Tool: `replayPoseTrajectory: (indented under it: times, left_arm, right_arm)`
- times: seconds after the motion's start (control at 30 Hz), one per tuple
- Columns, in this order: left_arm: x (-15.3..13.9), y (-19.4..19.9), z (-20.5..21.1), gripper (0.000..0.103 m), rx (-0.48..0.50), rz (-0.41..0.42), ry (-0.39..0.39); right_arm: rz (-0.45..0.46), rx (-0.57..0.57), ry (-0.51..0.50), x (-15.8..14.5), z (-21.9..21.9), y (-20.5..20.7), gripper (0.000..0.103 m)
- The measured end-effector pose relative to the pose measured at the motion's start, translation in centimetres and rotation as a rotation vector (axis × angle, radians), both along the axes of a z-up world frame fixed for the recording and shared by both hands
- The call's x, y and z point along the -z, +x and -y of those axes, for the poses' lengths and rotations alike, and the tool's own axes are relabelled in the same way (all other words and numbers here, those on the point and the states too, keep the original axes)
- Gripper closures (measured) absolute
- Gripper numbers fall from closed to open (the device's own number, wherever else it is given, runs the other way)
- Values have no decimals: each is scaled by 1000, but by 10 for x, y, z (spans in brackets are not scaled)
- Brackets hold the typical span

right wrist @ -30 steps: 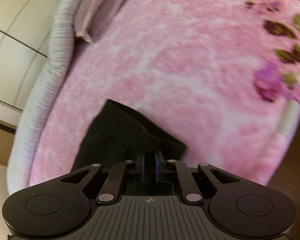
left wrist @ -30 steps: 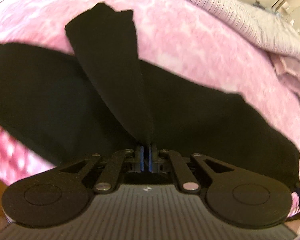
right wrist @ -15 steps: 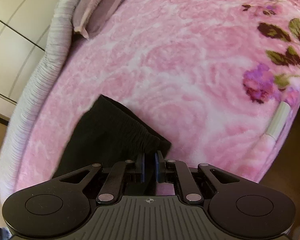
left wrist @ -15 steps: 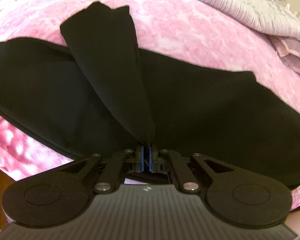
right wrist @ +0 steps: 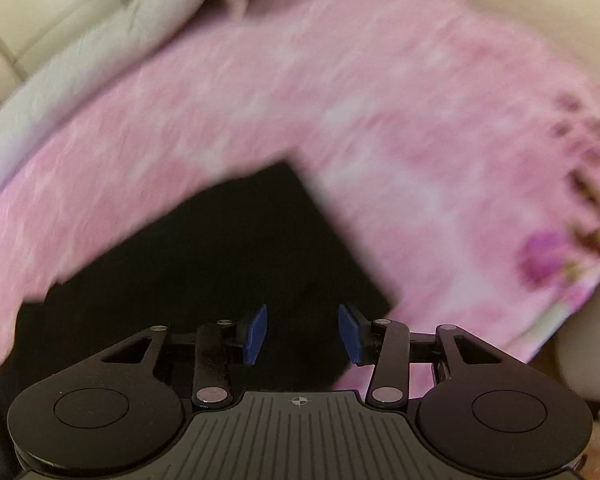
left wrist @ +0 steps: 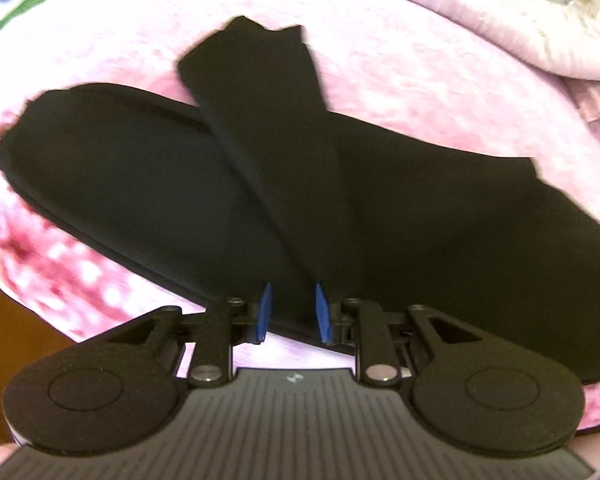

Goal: Fold clothes
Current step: 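Open both grippers and move them to grasp the trousers again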

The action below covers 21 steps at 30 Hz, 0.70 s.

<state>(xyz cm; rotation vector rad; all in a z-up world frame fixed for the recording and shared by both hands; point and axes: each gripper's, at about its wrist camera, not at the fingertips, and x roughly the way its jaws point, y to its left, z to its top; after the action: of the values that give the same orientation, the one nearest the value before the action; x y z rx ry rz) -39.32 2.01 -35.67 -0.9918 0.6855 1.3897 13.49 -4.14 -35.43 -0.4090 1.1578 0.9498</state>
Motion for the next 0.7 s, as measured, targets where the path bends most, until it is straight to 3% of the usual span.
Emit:
replayPoseTrajectory:
  times: [0.1,0.17,0.27,0.57,0.7]
  left_arm:
    - [0,-26,-8,87,-39,-31,27]
    - [0,-44,-13,87,-65,-52,46]
    - [0,-71,-21,87,-103,-83,72]
    - [19,-177,-63,88,-169,-152,31]
    - [-1,-217,-90,88,-224,-104,41]
  right_arm:
    - [-25,-11,-13,9,-14,-25,59]
    - [-47,-41,64,2,-22,-43,59]
    - [-18,-147,88,-1,-47,-80,59]
    - [14,-318,97,7,-122,-195,59]
    - [-34,-385,131,5,-159,-246,59]
